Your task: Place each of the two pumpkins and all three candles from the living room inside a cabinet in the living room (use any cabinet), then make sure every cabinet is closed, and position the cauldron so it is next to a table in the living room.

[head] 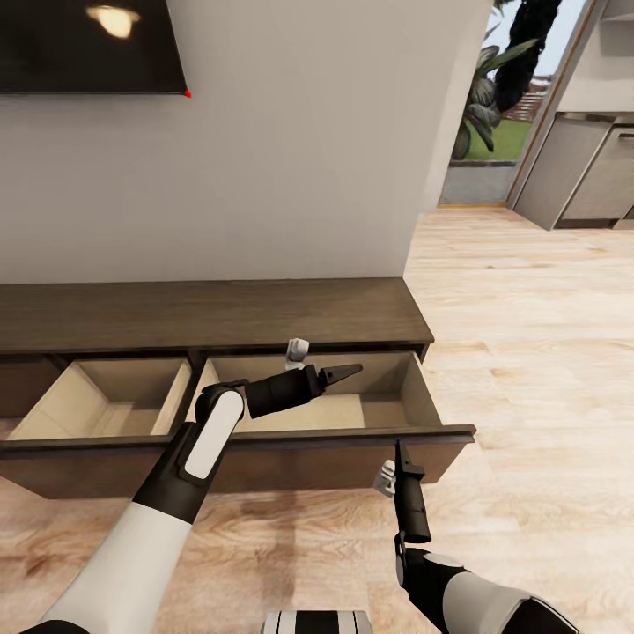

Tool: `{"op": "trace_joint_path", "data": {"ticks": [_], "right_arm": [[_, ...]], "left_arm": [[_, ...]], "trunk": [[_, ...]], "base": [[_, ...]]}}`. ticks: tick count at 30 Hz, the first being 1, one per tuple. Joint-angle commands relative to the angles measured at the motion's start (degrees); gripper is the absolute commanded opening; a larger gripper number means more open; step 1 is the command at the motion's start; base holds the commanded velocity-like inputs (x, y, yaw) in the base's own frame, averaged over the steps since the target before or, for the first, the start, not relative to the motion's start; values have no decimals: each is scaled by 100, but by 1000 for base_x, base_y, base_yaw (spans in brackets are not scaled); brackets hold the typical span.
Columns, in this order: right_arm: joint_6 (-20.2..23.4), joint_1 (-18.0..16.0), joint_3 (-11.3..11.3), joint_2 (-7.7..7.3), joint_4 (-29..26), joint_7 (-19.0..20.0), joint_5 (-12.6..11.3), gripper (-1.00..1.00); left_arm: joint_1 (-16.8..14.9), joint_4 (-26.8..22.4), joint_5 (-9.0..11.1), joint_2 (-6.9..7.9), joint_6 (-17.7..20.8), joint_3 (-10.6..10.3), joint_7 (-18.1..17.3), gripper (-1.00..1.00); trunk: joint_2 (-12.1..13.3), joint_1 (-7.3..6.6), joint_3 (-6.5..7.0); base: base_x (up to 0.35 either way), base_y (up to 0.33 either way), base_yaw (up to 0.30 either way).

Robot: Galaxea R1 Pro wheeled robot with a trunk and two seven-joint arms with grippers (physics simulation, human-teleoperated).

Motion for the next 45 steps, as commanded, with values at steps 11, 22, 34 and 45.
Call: {"op": "trace_joint_path", "data": {"ticks": [11,22,34,45], "right_arm": [[1,134,217,0,-4,0,27,100],[1,135,217,0,-4,-6,26,100],[0,135,217,0,1,1,26,100],[-5,138,217,-10,1,1,26,100]], "left_arm": [[-1,7,-1,0,0,0,0,100],[-1,10,-1,-7,0,0,0,100],[-1,-1,-1,-6,0,-5,0,100],[-1,-31,-1,-10,-4,-7,0,100]], "trunk": [[0,1,-1],[0,1,-1],[0,1,-1],[0,1,-1]], "base": [[0,0,0],[0,0,0],[-32,0,0],[-228,0,0]]}}
